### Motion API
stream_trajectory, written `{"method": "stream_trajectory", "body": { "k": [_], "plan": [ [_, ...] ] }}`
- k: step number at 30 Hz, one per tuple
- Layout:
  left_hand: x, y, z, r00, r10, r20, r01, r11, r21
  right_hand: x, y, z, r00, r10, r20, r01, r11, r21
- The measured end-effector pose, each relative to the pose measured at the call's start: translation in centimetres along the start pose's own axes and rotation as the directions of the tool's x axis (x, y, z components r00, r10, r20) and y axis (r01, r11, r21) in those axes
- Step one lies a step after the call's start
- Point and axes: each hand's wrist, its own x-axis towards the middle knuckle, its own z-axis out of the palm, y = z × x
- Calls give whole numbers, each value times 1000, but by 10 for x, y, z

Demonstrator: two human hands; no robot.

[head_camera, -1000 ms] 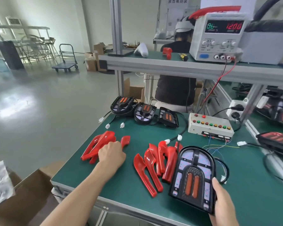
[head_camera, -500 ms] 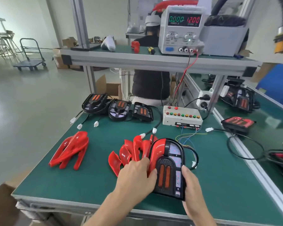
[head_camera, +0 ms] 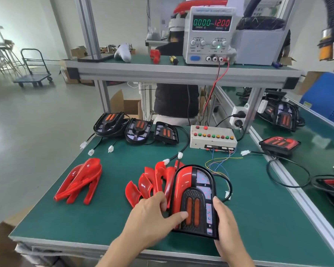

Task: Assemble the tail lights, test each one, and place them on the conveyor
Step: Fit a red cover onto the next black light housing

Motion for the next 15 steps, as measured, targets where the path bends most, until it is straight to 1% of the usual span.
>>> {"method": "stream_trajectory", "body": {
  "k": [3, 5, 7, 8, 9, 12, 15],
  "plan": [
    [-6, -4, 4, 1000, -5, -26, -1, 977, -212, -1, -2, 0, 1000, 16, -16, -15, 1000, 25],
    [-5, -2, 5, 998, -35, -47, 13, 917, -398, -2, -3, 0, 999, 32, -32, -31, 999, 26],
    [2, 4, 4, 995, -101, 8, 90, 836, -542, -3, -4, 1, 998, 40, -41, -39, 999, 21],
    [8, 8, 4, 992, -117, 36, 116, 811, -574, -3, -5, 2, 998, 42, -43, -41, 999, 25],
    [13, 12, 5, 992, -115, 43, 119, 812, -571, -4, -6, 3, 998, 43, -45, -42, 999, 31],
    [24, 24, 4, 997, -74, 33, 80, 857, -510, -5, -10, 5, 998, 31, -53, -29, 998, 48],
    [30, 30, 3, 993, -56, 100, 104, 808, -579, -7, -14, 6, 999, 28, -47, -25, 998, 64]
  ]
}}
